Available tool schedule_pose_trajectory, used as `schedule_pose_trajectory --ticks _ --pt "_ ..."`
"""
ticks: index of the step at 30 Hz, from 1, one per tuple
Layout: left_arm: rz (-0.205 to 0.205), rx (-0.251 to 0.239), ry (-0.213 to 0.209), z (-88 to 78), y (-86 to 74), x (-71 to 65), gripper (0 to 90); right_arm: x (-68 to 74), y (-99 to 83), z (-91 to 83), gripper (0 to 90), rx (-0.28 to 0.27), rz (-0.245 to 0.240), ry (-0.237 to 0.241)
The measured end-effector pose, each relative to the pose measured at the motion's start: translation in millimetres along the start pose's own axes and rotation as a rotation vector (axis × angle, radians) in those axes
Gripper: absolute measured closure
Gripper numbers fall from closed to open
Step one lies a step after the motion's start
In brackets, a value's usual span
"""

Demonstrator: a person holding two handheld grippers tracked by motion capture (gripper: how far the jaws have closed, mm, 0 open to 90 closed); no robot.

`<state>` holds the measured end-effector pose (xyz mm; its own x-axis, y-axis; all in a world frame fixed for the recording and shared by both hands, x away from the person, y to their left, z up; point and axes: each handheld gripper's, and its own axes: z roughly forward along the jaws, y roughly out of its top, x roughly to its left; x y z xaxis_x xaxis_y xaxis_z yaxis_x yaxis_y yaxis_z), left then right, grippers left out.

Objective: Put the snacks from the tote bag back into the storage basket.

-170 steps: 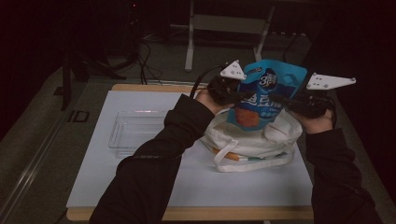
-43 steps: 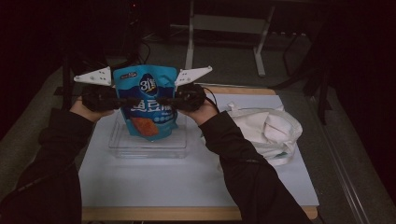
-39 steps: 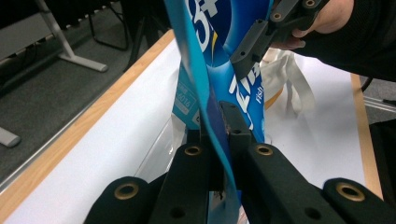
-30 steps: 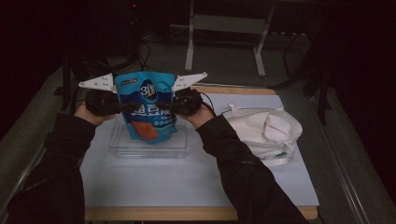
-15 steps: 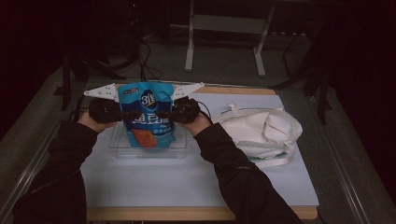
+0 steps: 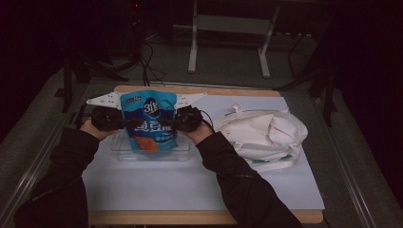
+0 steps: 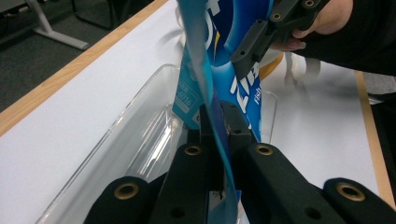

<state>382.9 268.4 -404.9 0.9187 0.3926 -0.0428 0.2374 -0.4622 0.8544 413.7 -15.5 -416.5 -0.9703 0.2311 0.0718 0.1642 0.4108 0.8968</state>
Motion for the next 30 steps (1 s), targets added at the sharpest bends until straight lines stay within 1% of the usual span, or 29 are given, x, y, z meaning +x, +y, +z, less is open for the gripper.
schedule_pose_trajectory --ticks 3,7,11,15,17,22,24,26,30 --pt "0.0 -0.001 -0.001 2.1 -3.4 -1.3 89.8 1.5 -3.7 0.4 88.3 -0.002 -0.003 -0.002" --pt "0.009 0.006 -0.003 5.3 -7.0 -2.5 89.8 2.3 -10.5 1.5 88.3 -0.011 0.0 -0.005" --pt "0.002 -0.01 -0.008 5.3 -10.1 -4.7 89.7 3.8 -14.7 1.0 88.2 -0.023 -0.001 -0.005" --pt "0.013 -0.015 -0.003 4.6 -11.9 -8.2 89.6 5.4 -17.5 0.4 88.1 -0.034 -0.004 0.001" --pt "0.021 -0.014 0.002 4.5 -11.9 -9.4 89.5 6.1 -17.9 -0.1 88.0 -0.035 -0.008 -0.001" --pt "0.016 -0.041 -0.003 3.5 -16.1 -11.7 89.4 9.0 -19.3 -1.4 87.5 -0.041 -0.024 -0.004" --pt "0.017 -0.042 0.0 3.4 -16.1 -12.1 89.3 9.8 -20.1 -2.1 87.1 -0.046 -0.031 -0.002" --pt "0.018 -0.039 0.007 3.9 -15.8 -11.4 89.4 8.8 -20.2 -1.9 87.0 -0.046 -0.019 0.0" --pt "0.01 -0.043 0.006 4.6 -15.9 -10.2 89.2 6.1 -21.0 -1.6 86.5 -0.051 -0.005 0.003"
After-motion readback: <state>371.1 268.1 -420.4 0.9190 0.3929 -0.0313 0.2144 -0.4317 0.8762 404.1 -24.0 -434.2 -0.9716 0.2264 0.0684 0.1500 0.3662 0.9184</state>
